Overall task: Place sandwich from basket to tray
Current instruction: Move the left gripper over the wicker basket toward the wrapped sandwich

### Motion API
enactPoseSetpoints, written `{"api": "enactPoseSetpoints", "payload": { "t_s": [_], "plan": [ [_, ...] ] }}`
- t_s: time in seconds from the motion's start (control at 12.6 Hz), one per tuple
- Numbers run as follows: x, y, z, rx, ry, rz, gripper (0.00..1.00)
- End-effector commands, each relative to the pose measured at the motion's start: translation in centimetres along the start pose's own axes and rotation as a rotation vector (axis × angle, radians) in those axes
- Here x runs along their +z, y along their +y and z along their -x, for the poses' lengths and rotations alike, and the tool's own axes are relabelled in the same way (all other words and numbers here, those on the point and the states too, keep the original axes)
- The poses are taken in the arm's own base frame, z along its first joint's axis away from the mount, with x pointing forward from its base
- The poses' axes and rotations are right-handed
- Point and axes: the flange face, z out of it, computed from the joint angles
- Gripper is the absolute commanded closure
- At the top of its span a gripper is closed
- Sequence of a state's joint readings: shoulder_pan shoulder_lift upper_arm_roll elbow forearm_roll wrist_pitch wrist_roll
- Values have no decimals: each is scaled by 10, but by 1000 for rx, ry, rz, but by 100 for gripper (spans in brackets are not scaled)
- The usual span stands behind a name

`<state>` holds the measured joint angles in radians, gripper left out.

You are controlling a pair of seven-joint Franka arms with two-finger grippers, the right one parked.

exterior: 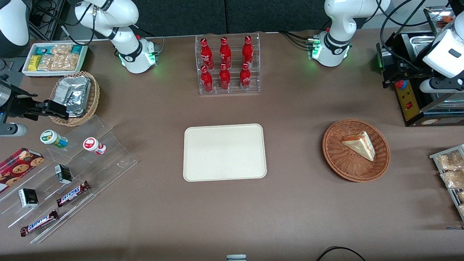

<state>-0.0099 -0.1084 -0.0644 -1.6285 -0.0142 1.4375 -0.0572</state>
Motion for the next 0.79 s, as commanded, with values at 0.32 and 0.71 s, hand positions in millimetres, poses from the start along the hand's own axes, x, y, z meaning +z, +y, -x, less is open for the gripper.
{"api": "enactPoseSetpoints", "payload": {
  "t_s": [0.32, 0.71],
  "plan": [
    [36, -13, -28, -140, -93, -2, 0],
    [152, -38, -71, -629, -151, -45, 0]
  ]
}}
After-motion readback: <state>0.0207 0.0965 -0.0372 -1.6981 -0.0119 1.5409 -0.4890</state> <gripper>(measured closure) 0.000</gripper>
